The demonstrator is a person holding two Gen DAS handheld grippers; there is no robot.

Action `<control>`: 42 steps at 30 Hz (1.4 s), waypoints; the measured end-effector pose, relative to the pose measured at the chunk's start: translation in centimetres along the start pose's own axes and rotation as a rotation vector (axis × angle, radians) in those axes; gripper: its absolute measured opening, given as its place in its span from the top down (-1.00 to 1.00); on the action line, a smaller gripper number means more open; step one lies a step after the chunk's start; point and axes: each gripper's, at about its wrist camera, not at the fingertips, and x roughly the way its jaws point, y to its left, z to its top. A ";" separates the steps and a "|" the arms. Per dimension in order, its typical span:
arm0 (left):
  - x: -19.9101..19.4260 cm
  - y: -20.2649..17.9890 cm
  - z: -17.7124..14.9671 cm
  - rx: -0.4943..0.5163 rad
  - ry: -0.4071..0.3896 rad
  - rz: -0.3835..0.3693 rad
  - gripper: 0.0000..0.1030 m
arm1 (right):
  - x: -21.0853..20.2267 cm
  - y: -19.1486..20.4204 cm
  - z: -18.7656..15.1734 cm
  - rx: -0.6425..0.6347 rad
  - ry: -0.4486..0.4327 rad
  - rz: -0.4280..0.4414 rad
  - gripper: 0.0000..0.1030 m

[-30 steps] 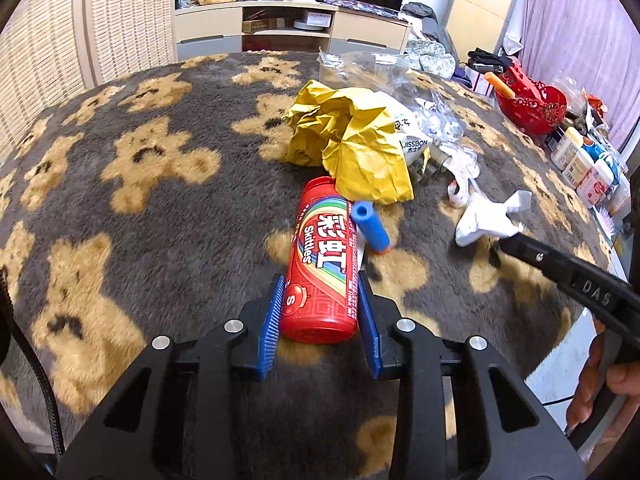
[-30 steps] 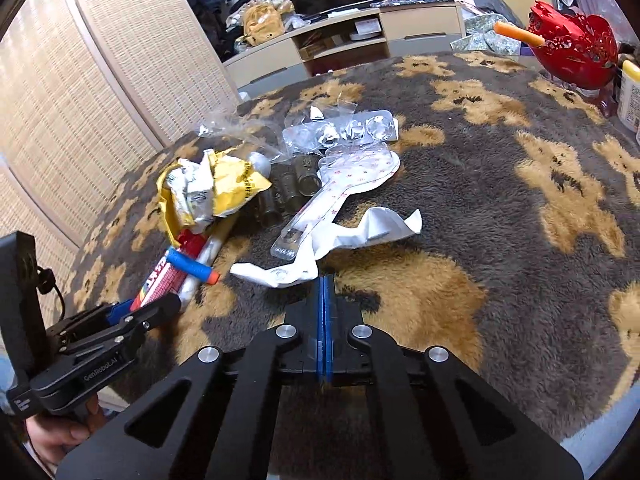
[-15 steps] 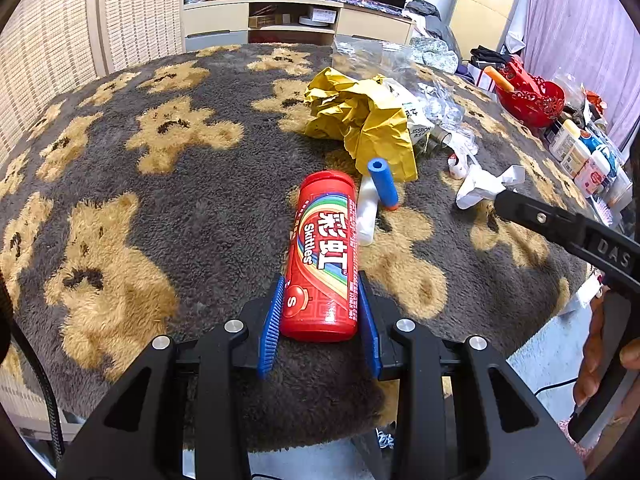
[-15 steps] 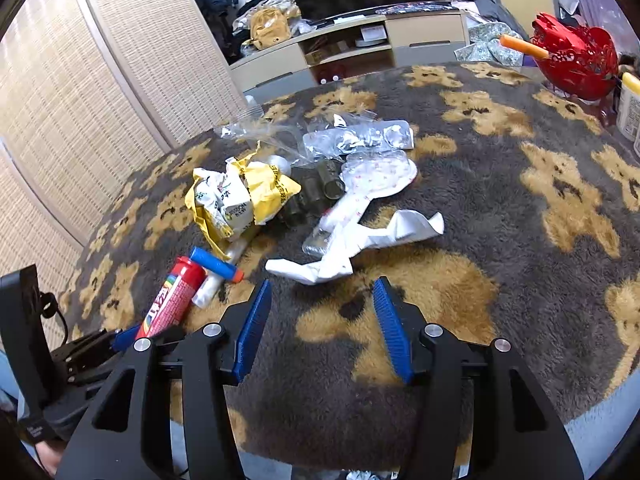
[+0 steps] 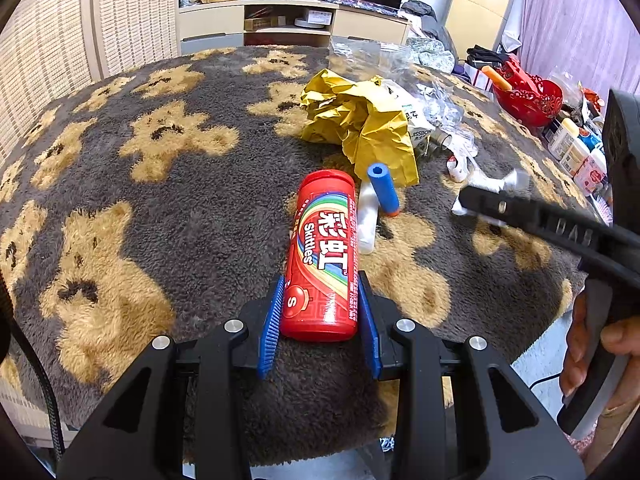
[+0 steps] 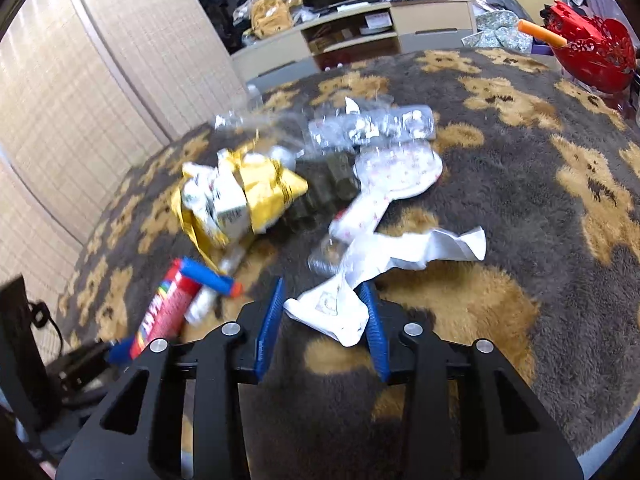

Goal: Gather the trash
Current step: 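Grasp white paper with the right gripper while the left carries the Skittles tube toward the bin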

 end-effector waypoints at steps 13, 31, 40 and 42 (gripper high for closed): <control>-1.1 -0.5 -1.6 -0.017 0.005 0.005 0.37 | -1.1 0.0 -2.0 -0.059 0.032 -0.037 0.94; -7.0 -5.8 -8.2 -0.018 -0.009 -0.040 0.37 | -9.7 -3.1 -9.2 -0.049 0.019 -0.013 0.95; -9.4 -9.1 -12.1 -0.008 0.003 -0.061 0.37 | -12.8 -4.5 -13.2 -0.028 0.025 0.000 0.95; -9.4 -9.6 -13.3 -0.007 0.018 -0.064 0.37 | -13.1 -4.6 -14.3 -0.030 0.038 -0.002 0.95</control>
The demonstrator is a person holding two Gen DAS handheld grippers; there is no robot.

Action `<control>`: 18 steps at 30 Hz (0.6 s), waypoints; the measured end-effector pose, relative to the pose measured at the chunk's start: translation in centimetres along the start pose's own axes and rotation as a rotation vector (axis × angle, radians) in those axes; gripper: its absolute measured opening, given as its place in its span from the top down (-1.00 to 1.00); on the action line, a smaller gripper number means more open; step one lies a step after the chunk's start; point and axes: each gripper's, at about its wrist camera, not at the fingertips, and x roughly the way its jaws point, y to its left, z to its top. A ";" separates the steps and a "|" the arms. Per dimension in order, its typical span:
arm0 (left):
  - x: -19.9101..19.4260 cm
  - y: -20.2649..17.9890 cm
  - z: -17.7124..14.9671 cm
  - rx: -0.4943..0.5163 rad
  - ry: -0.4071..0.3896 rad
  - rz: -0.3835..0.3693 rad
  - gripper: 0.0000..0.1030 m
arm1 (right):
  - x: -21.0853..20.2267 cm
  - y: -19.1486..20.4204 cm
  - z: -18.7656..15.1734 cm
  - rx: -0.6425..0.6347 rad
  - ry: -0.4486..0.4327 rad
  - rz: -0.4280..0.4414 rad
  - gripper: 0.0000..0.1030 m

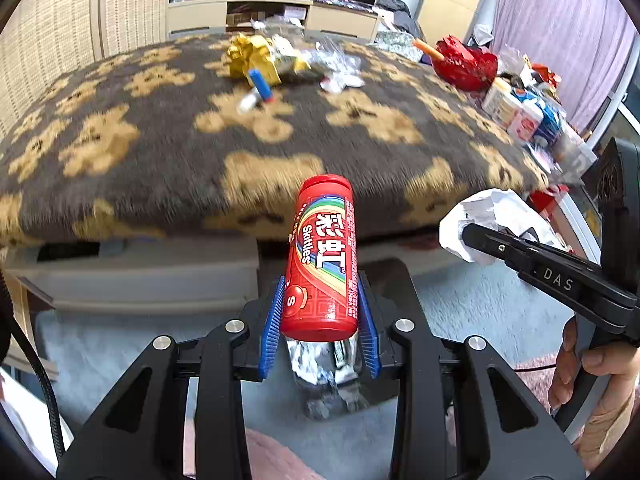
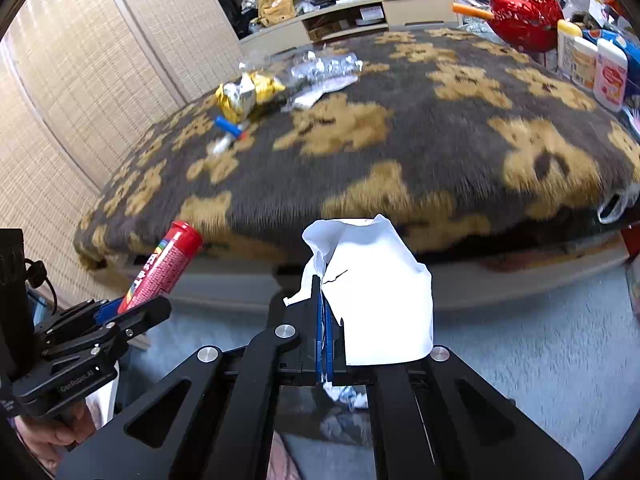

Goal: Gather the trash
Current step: 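Grasp white paper with the right gripper while the left carries the Skittles tube toward the bin, then open both grippers over the black bin to drop the Skittles tube and paper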

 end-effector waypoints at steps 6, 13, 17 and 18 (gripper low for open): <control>1.5 -0.9 -3.1 -0.013 0.067 -0.011 0.37 | 0.4 -0.3 -2.9 -0.003 0.058 -0.006 0.95; 4.8 -1.2 -5.4 -0.025 0.161 -0.019 0.44 | 1.8 -1.3 -5.1 0.024 0.131 -0.002 0.95; 6.6 -1.6 -6.2 -0.016 0.202 -0.012 0.46 | 3.3 -2.0 -5.9 0.031 0.168 -0.011 0.95; 7.1 -1.7 -6.4 -0.014 0.209 -0.010 0.46 | 3.7 -2.1 -6.2 0.035 0.181 -0.009 0.95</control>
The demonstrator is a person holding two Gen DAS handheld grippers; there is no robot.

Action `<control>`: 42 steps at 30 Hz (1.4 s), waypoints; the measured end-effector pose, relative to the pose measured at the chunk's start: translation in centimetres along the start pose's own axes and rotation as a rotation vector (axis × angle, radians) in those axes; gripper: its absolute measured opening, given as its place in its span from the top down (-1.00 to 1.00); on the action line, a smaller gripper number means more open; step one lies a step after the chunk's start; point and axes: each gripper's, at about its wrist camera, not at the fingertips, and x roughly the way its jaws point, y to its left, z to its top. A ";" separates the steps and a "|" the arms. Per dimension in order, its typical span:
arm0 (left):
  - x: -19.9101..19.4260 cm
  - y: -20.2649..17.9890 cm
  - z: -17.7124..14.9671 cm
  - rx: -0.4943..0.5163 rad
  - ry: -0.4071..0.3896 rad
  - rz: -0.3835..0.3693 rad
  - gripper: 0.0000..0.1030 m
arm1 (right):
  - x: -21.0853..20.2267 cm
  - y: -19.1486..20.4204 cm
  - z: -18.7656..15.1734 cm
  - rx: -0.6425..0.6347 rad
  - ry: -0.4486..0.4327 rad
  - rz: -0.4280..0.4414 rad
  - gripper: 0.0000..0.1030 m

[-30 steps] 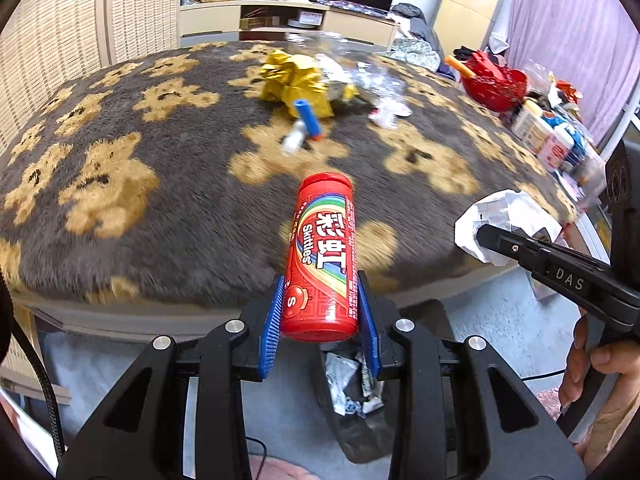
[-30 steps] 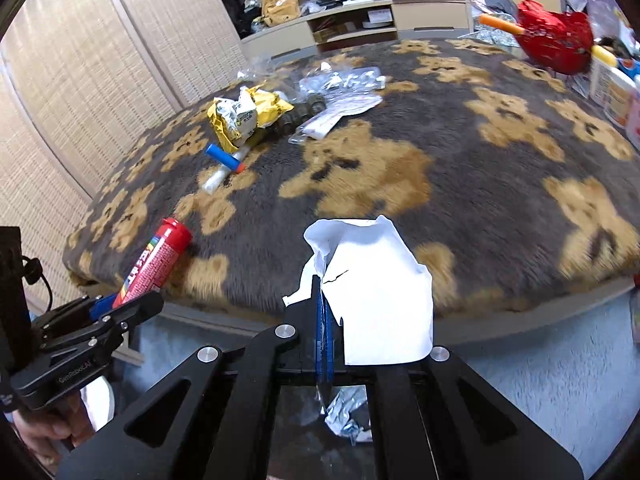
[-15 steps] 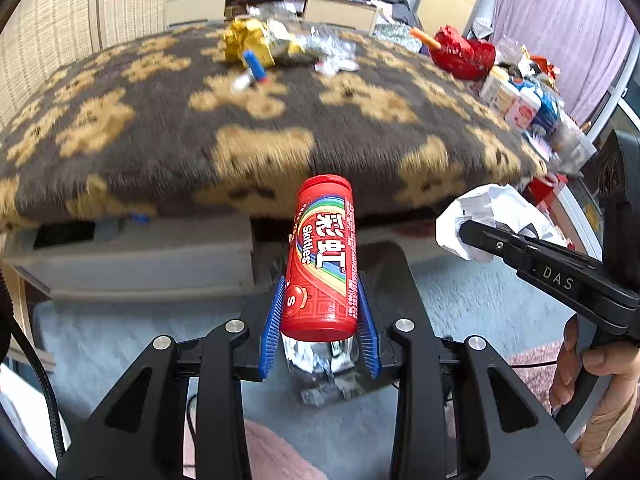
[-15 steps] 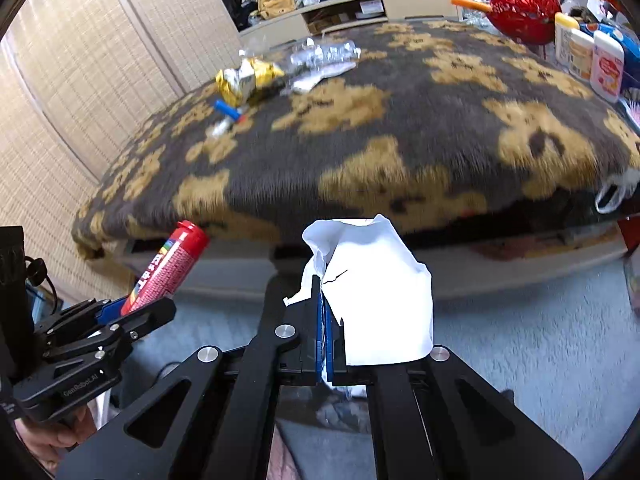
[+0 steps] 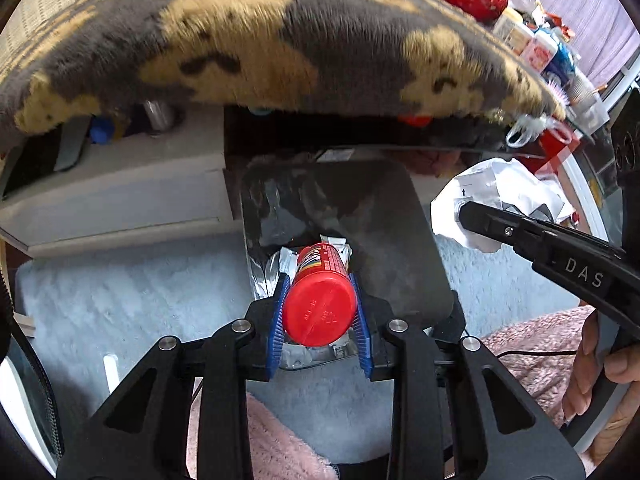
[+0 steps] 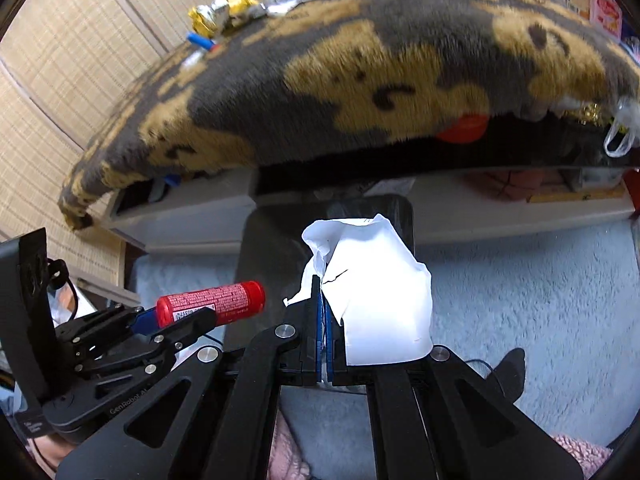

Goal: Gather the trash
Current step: 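Open both grippers over the black bin to drop the Skittles tube and paper, then move both open grippers back over the trash on the table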

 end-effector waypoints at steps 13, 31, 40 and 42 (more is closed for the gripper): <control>3.6 -0.3 0.2 0.004 0.058 -0.006 0.46 | 3.9 -0.7 0.0 0.046 0.104 0.027 0.94; 0.9 0.5 0.3 -0.015 0.006 0.000 -0.11 | 2.6 -1.0 1.0 0.078 0.063 0.024 -0.08; -1.9 1.2 0.5 -0.026 -0.052 0.018 -0.66 | 0.8 -2.5 1.3 0.121 0.000 -0.025 -0.87; -3.0 1.7 0.9 -0.032 -0.076 0.024 -0.72 | 0.1 -2.6 1.5 0.123 -0.032 -0.038 -0.93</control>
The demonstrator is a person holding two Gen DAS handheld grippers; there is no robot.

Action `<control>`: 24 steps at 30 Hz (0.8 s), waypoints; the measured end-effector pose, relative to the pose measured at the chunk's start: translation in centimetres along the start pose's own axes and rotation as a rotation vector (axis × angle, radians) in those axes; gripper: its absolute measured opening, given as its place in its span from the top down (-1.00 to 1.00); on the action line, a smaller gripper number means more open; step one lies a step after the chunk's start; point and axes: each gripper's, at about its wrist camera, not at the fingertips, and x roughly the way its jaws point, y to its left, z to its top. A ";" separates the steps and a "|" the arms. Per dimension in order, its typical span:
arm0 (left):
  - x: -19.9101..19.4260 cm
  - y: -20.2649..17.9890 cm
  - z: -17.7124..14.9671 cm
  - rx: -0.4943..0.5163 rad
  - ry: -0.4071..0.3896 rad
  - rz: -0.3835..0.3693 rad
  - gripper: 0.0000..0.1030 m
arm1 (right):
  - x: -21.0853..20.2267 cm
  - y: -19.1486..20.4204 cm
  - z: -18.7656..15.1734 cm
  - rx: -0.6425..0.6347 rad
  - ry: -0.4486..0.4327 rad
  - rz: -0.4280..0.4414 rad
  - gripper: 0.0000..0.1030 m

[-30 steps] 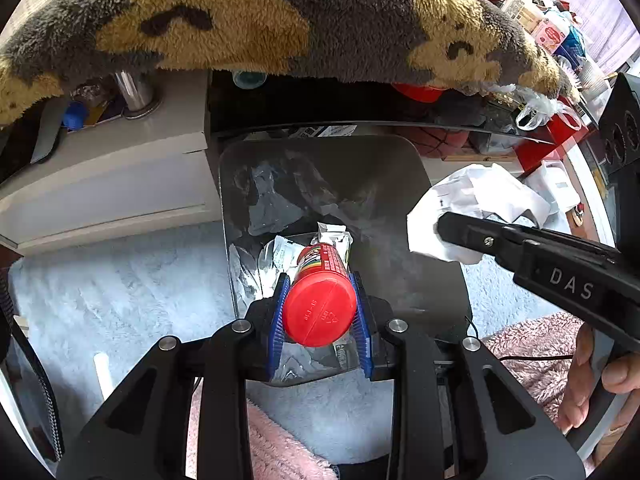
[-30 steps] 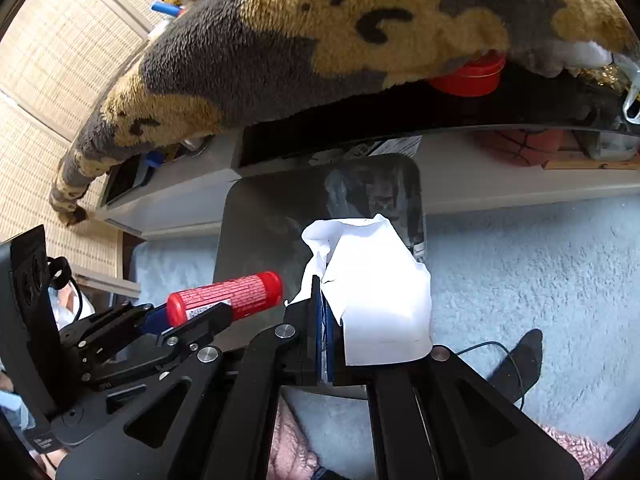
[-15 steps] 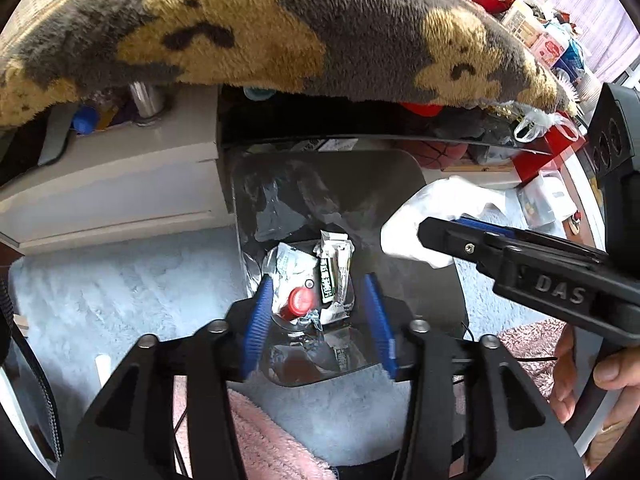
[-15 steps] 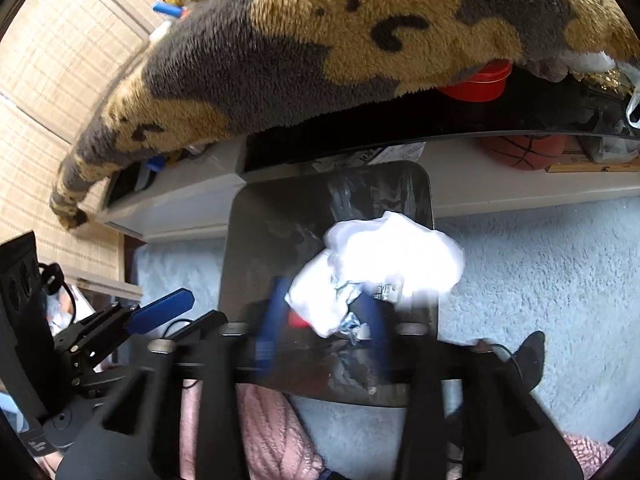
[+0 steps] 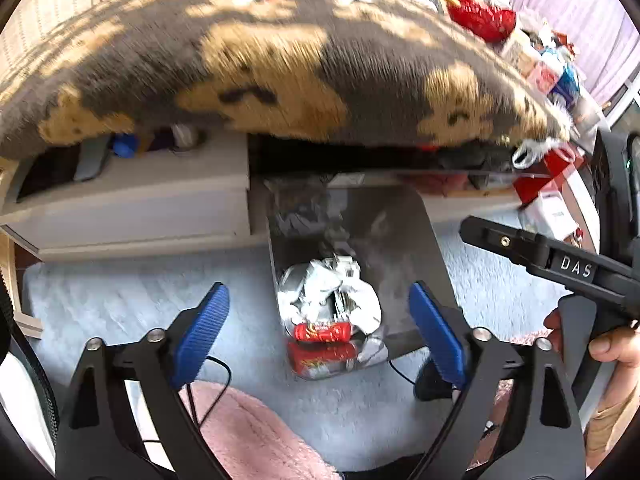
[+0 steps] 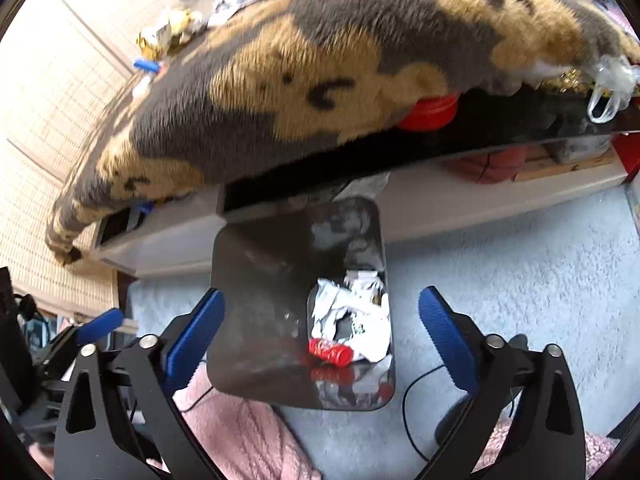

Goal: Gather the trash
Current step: 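Move both open grippers back over the trash on the table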

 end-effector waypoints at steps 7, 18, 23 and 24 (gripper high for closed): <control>-3.0 1.9 3.1 -0.014 -0.081 0.014 -0.74 | -3.8 1.5 2.9 -0.019 -0.160 -0.009 -0.93; -4.4 4.2 11.2 -0.007 -0.191 0.030 -0.73 | -4.2 5.9 12.1 -0.047 -0.251 -0.015 -0.93; -2.9 5.7 14.3 -0.006 -0.203 0.043 -0.52 | -2.4 7.0 15.3 -0.035 -0.251 0.002 -0.93; -2.6 6.0 14.7 -0.006 -0.202 0.046 -0.41 | -2.0 7.2 15.8 -0.034 -0.250 0.009 -0.92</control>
